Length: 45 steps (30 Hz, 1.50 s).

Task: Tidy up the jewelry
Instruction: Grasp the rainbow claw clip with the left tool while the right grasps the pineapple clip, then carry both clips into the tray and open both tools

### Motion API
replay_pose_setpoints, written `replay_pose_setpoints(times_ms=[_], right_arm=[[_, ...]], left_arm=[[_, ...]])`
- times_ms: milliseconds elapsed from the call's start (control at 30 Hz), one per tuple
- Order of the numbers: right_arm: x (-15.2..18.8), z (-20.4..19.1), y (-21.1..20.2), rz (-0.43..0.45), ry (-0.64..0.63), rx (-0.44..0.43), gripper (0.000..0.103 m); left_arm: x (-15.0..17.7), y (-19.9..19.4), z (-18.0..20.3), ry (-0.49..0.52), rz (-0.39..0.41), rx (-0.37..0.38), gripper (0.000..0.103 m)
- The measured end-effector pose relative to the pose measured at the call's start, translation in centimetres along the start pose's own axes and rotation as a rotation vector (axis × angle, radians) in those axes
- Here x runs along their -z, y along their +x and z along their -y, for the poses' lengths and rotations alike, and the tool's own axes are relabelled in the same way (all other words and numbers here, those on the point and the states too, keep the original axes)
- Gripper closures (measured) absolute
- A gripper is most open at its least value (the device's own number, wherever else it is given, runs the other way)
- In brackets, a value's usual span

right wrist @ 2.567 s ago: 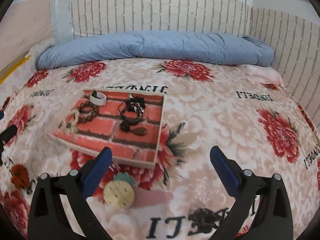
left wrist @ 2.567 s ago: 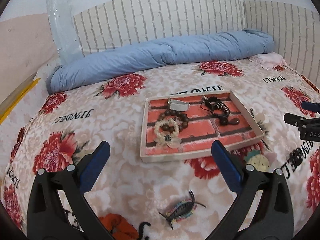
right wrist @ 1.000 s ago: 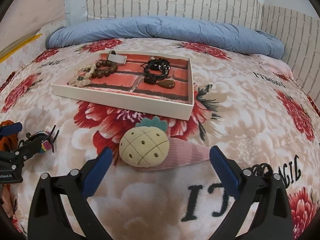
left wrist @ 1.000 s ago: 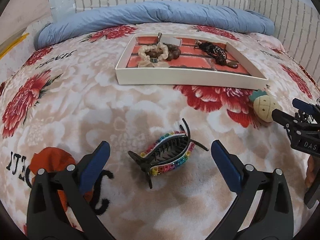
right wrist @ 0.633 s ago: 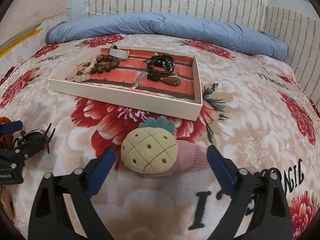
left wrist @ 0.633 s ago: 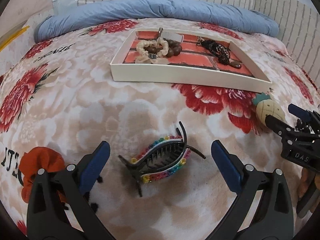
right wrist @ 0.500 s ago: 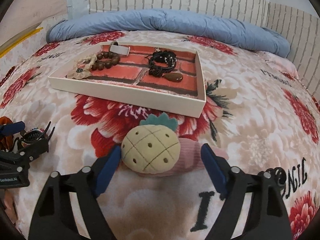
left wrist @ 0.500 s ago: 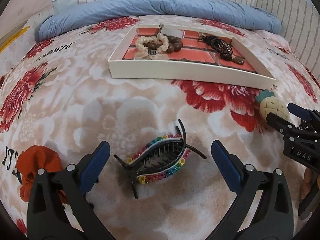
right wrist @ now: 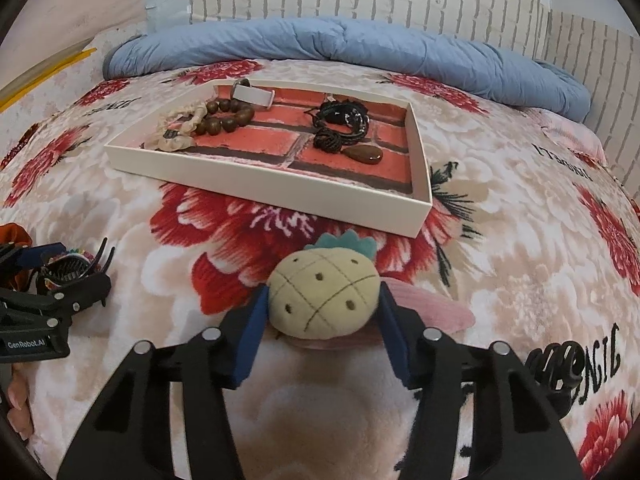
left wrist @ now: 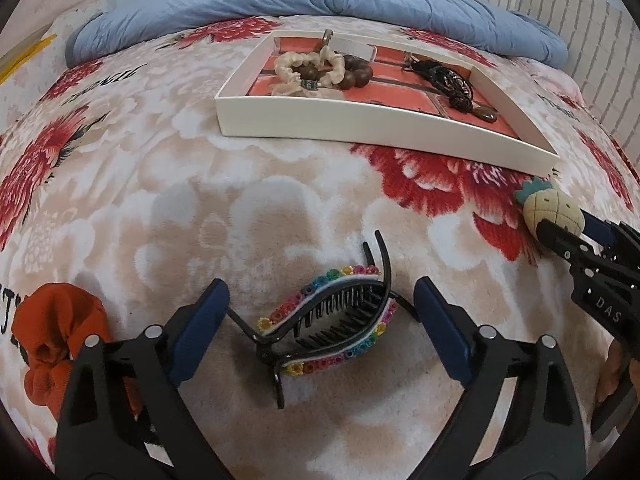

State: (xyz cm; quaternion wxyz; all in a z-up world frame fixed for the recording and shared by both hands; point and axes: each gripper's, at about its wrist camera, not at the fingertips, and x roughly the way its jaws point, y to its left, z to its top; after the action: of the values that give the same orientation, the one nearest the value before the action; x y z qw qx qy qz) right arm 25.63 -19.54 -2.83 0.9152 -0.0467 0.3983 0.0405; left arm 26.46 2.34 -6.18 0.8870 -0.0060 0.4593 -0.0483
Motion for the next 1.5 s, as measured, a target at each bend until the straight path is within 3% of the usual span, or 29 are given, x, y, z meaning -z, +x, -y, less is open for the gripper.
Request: replay_pose_setpoints(times_ms=[367,1067,1500], right_arm=[[-0.1,0.4,-0.5,0.025,0.016,-0.001,0.056],[-0.1,1.0,-1.7,0.073,0.041,-0.002,0.057],[-2.3,2.0,-4.3,0.172,0.107,0.031,0.057]], left_arm=[[0.2,-0.8,-0.4,0.003,0.023,0.019,0.031],[0.2,-2.0,-0.2,0.027,0.059,0.023,0.032],[-3.1,-4.9,0.6,0.039,0.168,0.041,0.032]])
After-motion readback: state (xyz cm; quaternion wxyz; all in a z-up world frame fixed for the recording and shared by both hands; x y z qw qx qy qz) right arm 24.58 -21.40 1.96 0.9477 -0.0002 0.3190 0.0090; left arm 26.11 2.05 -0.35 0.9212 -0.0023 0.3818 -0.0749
